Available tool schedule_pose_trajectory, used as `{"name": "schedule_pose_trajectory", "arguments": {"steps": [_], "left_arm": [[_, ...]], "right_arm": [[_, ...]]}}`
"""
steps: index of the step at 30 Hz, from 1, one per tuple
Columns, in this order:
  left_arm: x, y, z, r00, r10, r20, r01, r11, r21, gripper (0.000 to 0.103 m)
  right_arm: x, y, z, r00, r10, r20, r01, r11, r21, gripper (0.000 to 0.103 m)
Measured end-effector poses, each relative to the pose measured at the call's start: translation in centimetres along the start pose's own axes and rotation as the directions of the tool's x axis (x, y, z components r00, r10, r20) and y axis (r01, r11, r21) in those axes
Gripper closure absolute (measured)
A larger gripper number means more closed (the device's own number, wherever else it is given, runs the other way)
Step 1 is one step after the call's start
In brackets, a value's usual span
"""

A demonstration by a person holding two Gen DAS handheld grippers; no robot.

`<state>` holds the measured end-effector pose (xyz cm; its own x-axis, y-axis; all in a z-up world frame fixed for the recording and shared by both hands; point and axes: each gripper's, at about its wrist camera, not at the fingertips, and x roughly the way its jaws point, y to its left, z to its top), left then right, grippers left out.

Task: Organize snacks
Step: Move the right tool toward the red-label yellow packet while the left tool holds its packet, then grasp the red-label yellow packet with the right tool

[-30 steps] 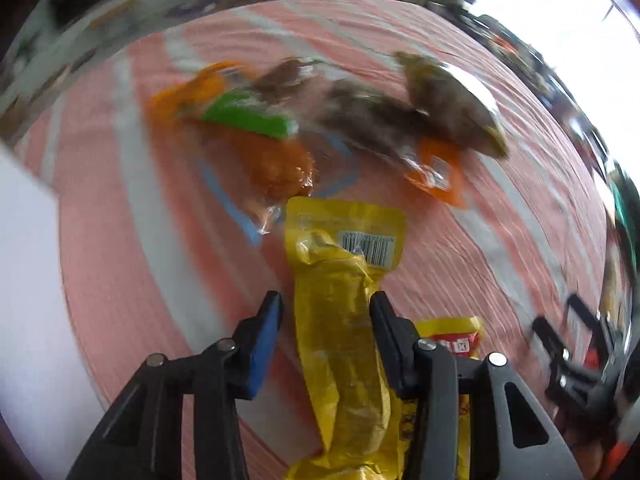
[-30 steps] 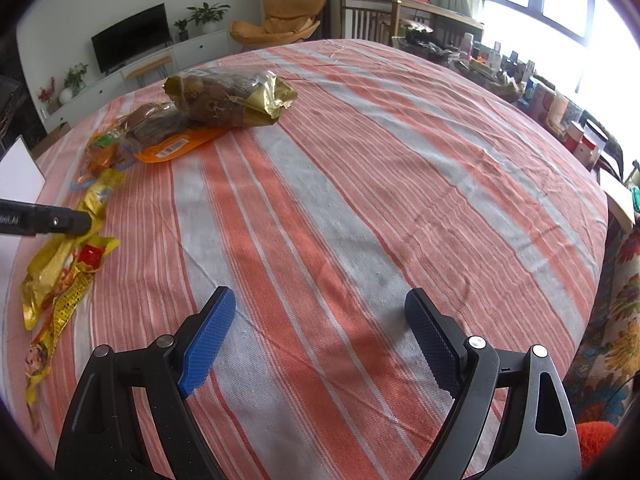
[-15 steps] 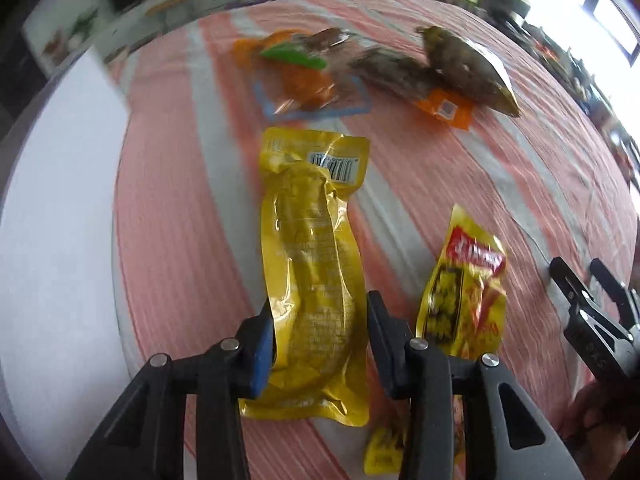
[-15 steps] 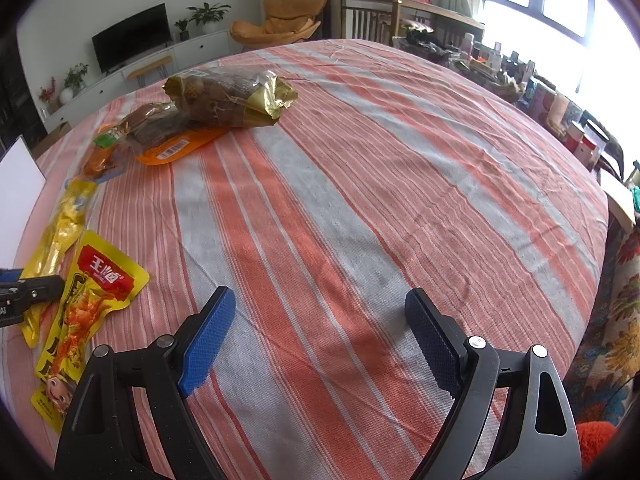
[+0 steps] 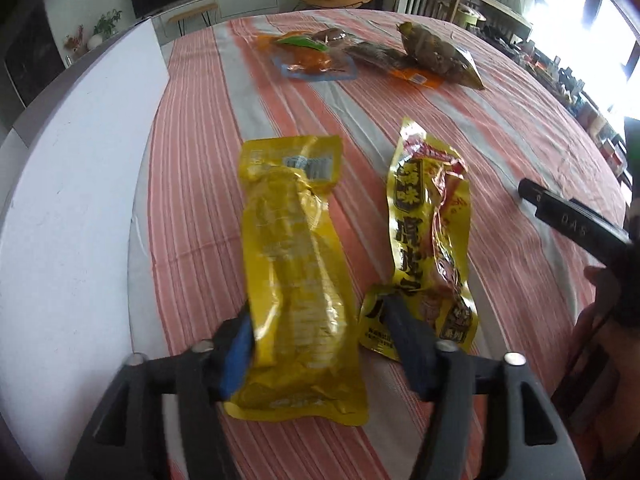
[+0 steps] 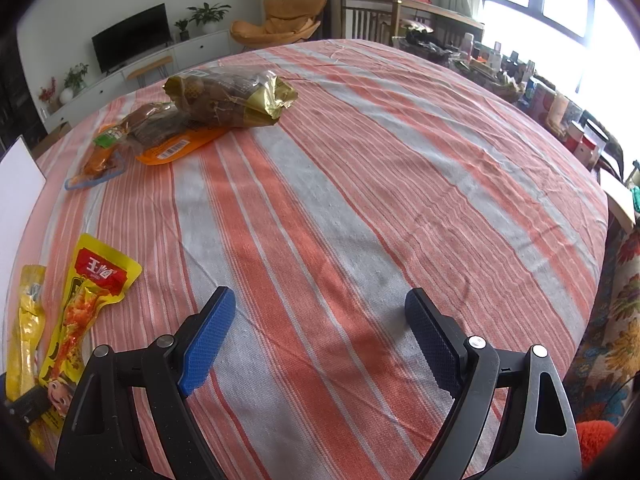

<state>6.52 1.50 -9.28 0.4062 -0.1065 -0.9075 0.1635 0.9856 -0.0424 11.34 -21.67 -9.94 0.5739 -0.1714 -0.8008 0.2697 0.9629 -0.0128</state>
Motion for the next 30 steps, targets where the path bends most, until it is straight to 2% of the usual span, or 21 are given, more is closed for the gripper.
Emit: {"name": "schedule_pose_trajectory", "arguments": {"steps": [6,11,17,20,22,24,25,26,27,30], "left_arm": [[-0.1,0.6,-0.6,1.0,0.006,0.03,-0.005,1.0,-0.014,0.026],[-0.4,2.3,-0.6,0.999,-0.007,0.041,0.01,0.996,-0.083,0.026],[-0.4,2.5,-0.9,0.999,0.002,0.053,0.001,0.998,-0.062,0.026],[-0.4,2.9,-0.8,0.998,-0.006,0.057,0.01,0.997,-0.072,0.027],[-0.5,3.4,-0.8,0.998,-0.015,0.065,0.021,0.996,-0.09,0.027],[-0.6,3.5,-0.9,0.997,-0.013,0.072,0.019,0.996,-0.086,0.027],[-0.6,3.3,-1.1,0.997,-0.004,0.075,0.01,0.997,-0.076,0.027],[-0.5,3.1,-1.2,0.997,0.006,0.079,-0.001,0.998,-0.064,0.027],[-0.5,2.9,-1.3,0.997,0.017,0.079,-0.013,0.998,-0.054,0.027],[-0.6,2.9,-1.5,0.997,0.017,0.075,-0.014,0.999,-0.048,0.027]], "right_arm": [[0.0,0.0,0.1,1.0,0.004,0.0,-0.004,1.0,0.001,0.014],[0.0,0.2,0.2,1.0,0.01,0.001,-0.01,1.0,-0.001,0.014],[-0.1,0.3,0.1,1.0,0.013,0.002,-0.013,1.0,-0.003,0.014],[-0.4,0.0,0.1,0.998,0.066,0.011,-0.066,0.998,0.016,0.014],[-1.1,-0.4,0.0,0.981,0.192,0.022,-0.193,0.98,0.052,0.014],[-2.4,0.4,-0.2,0.933,0.36,0.013,-0.36,0.93,0.068,0.014],[-2.9,1.6,-0.4,0.902,0.432,-0.012,-0.43,0.9,0.065,0.014],[-3.4,2.8,-0.6,0.88,0.474,-0.04,-0.472,0.88,0.052,0.014],[-3.7,4.7,-0.7,0.862,0.501,-0.077,-0.501,0.865,0.021,0.015],[-3.1,9.7,-0.9,0.858,0.47,-0.205,-0.49,0.87,-0.057,0.017]]}}
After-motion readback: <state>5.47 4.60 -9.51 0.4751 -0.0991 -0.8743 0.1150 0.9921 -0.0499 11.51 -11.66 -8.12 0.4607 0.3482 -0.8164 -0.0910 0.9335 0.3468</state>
